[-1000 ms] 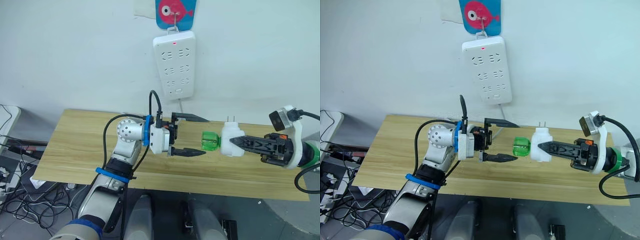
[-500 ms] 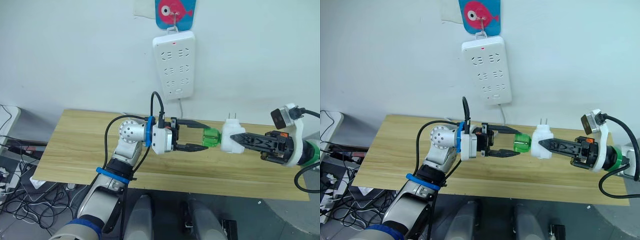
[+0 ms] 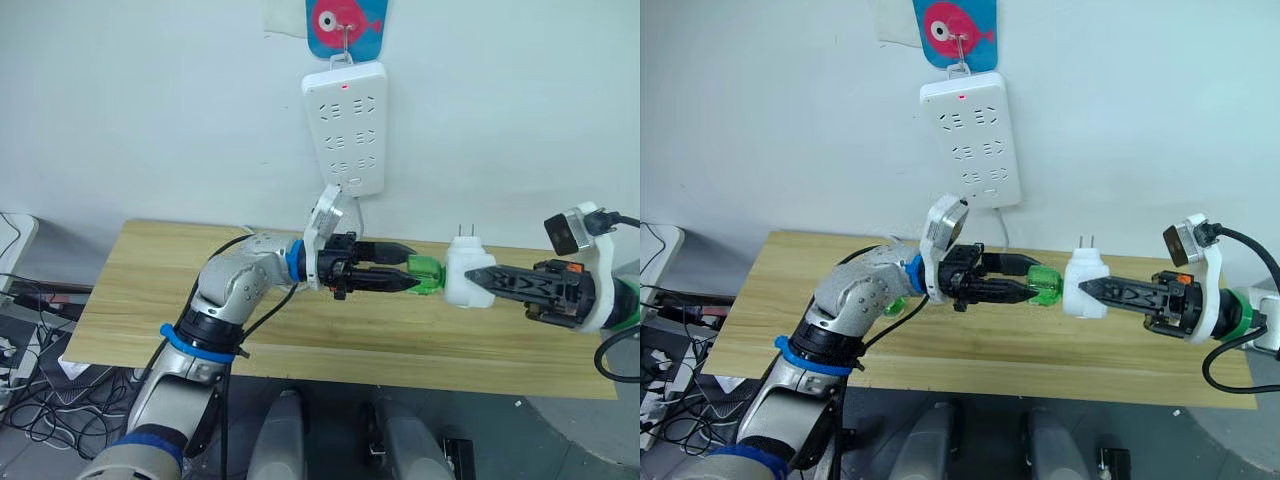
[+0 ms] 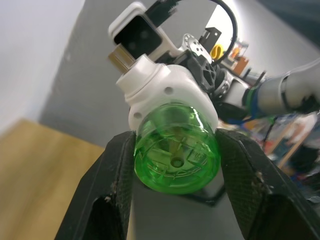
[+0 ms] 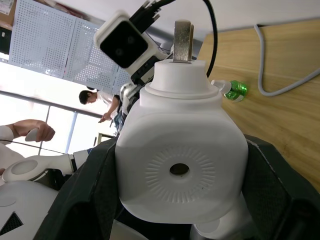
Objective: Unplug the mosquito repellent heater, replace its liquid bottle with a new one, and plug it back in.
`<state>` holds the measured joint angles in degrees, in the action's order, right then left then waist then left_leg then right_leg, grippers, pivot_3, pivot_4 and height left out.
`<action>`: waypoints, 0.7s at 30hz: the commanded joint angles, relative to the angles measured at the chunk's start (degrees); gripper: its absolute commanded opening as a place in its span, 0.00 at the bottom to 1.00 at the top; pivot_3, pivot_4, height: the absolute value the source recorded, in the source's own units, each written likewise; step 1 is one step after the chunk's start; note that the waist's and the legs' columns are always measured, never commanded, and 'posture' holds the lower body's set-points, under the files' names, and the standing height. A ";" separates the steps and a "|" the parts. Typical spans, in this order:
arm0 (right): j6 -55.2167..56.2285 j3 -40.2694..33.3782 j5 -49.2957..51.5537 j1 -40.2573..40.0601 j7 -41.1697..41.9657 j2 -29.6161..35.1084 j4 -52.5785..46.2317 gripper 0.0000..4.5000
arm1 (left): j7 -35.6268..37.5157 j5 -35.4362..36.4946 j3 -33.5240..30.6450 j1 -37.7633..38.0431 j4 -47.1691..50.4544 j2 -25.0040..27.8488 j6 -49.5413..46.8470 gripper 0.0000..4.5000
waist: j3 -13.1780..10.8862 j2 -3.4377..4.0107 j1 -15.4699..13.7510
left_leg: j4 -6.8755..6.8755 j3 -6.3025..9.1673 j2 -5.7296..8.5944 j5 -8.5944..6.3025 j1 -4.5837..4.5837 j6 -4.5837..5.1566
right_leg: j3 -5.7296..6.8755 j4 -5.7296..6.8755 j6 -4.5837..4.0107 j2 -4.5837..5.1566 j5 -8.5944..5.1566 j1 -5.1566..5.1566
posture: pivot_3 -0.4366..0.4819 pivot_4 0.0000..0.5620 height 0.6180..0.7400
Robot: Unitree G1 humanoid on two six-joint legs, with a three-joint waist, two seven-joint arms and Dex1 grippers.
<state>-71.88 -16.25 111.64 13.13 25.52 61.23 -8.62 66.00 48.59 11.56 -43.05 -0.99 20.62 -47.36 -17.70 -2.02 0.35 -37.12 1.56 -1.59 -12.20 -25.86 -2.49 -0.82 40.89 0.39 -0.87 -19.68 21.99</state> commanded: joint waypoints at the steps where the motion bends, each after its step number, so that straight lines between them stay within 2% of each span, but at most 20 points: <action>1: -0.47 -0.29 1.36 -0.10 1.11 1.17 -1.77 0.66 | -2.68 6.89 -3.25 -2.68 -0.31 -0.04 -12.38 0.48 | 0.00 0.00 0.04 | 0.00 0.00 0.00 0.00 0.00 0.00 | 0.01 0.00 0.00 0.00 0.00 0.00 | 0.48 0.55 1.00; 8: 0.61 -0.10 1.36 -0.46 0.26 0.99 -2.81 0.66 | -7.87 12.90 -7.42 -4.41 -2.49 -1.82 -26.35 0.48 | 0.00 0.00 0.14 | 0.00 0.00 -0.02 0.01 0.00 -0.02 | 0.00 0.01 0.00 0.00 0.00 0.00 | 0.48 0.55 1.00; 16: 1.32 -0.26 1.36 -0.37 -0.78 -0.14 -2.55 0.66 | -9.59 11.46 -8.45 -3.62 -1.37 -2.50 -26.38 0.48 | 0.00 0.00 0.10 | 0.00 -0.08 -0.01 0.04 0.00 -0.07 | -0.02 -0.01 0.00 0.01 0.00 0.00 | 0.48 0.56 1.00; 21: 1.25 -0.45 1.36 0.34 -1.88 -1.10 -1.82 0.66 | -9.97 12.45 -9.08 -3.68 -1.55 -2.70 -27.54 0.81 | 0.00 0.00 0.09 | 0.01 -0.09 -0.01 0.04 0.00 -0.07 | -0.03 -0.01 0.00 0.01 0.00 0.00 | 0.48 0.56 1.00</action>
<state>-70.96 -15.65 111.62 12.74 23.53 60.09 -9.99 55.70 59.32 4.01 -46.36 -4.68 18.29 -74.16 -17.70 -2.02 0.44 -37.12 1.47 -1.59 -12.15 -25.86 -2.56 -0.85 40.88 0.39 -0.86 -19.68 21.99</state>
